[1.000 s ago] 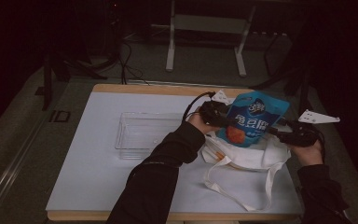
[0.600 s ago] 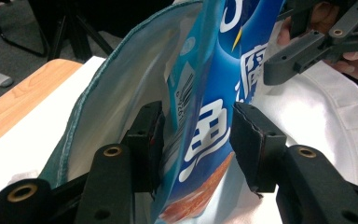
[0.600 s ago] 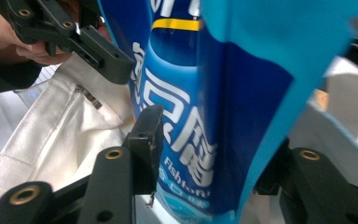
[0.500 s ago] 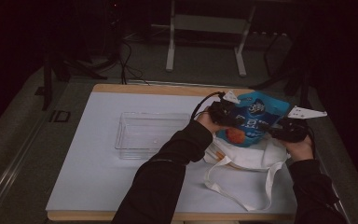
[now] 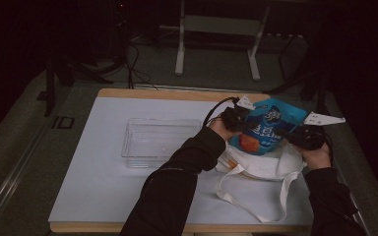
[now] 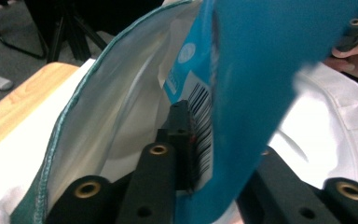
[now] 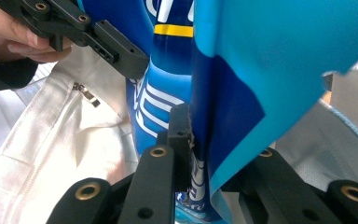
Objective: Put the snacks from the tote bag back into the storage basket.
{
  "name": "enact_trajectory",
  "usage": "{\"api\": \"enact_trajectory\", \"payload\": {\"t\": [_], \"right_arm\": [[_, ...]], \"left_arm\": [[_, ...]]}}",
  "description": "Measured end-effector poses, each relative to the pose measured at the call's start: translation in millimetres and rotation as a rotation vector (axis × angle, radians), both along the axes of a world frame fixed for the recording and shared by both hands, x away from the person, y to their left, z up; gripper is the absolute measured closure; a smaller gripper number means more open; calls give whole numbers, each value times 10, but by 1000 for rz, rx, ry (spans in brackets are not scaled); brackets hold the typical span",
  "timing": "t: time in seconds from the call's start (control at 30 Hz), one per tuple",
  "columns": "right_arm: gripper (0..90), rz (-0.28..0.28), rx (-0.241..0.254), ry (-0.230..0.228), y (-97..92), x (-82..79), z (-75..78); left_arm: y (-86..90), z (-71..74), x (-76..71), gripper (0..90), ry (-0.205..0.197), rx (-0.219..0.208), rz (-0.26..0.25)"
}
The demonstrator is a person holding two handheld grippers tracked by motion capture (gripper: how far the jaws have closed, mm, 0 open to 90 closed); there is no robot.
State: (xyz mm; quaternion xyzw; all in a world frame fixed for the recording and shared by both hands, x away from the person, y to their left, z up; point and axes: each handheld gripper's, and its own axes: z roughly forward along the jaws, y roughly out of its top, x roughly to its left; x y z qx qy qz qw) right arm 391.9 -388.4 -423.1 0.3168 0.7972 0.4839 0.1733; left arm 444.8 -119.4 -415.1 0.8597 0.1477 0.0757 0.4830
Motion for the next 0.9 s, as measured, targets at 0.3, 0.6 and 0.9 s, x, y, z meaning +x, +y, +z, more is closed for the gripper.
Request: {"api": "enact_trajectory", "payload": {"t": [0.3,0.6,0.9], "right_arm": [[855,-8,-49,6,66,-11,81],[864,12,-37,-7,83,-43,228],[870,43,-9,-39,88,-100,459]], "left_arm": [[-24,71,-89,894,-72,35,21],[55,205,-118,899,-79,6,3],[145,446,-154,900,-90,-34,-29]]}}
